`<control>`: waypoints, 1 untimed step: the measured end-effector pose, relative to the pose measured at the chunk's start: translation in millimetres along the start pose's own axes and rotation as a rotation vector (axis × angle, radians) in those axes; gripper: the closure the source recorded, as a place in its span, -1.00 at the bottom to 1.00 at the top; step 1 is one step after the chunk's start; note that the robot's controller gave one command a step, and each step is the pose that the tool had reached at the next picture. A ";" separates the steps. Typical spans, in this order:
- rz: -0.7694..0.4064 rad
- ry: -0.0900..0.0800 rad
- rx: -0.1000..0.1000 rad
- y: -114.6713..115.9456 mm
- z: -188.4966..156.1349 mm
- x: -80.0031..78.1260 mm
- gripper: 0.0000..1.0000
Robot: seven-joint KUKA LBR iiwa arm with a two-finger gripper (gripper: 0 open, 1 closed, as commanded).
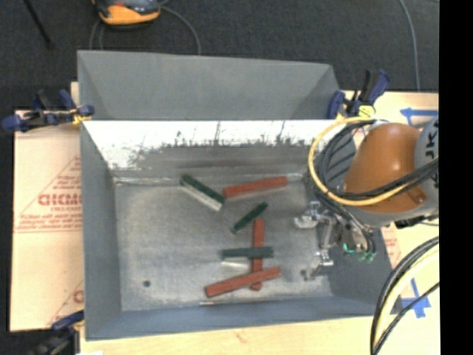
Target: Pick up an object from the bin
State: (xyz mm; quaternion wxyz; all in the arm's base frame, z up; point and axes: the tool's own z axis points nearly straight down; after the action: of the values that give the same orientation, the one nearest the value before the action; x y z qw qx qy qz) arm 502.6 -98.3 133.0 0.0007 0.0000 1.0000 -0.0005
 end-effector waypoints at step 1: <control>-0.123 0.000 0.002 51.1 57.7 -15.4 1.00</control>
Offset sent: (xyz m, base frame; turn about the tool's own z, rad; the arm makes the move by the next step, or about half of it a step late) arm 0.0000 0.0000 0.0000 0.0000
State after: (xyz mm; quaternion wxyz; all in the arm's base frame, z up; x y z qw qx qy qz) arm 518.1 -47.3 75.3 0.0009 -0.0614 0.9981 -0.0014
